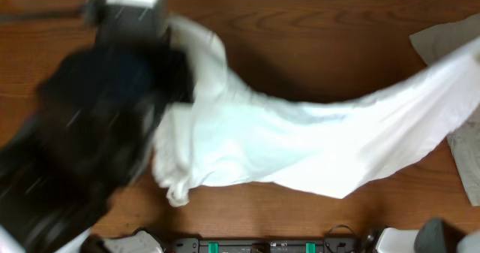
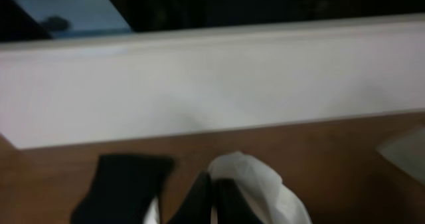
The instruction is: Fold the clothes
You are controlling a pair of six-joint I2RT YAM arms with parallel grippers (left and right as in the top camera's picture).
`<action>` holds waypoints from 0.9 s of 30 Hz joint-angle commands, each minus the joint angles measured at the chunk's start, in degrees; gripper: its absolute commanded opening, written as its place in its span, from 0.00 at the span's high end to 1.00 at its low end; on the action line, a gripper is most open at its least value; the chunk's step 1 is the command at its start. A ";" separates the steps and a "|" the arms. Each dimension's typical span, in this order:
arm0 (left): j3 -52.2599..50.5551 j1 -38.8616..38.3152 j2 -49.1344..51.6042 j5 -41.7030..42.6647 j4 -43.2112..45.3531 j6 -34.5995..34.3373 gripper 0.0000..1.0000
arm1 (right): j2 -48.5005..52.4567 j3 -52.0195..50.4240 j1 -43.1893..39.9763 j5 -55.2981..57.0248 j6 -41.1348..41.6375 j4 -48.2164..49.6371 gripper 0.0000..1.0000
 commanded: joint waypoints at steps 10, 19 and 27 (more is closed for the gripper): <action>0.46 26.23 11.67 28.13 30.38 15.80 0.94 | 9.31 0.22 4.13 -2.47 12.37 34.07 0.99; 0.46 40.81 17.14 51.89 41.72 11.06 0.94 | 15.54 0.22 4.52 -4.81 13.38 50.47 0.99; 0.35 47.32 25.16 56.92 29.62 10.78 0.94 | 21.31 0.13 4.59 -5.44 11.39 47.91 0.99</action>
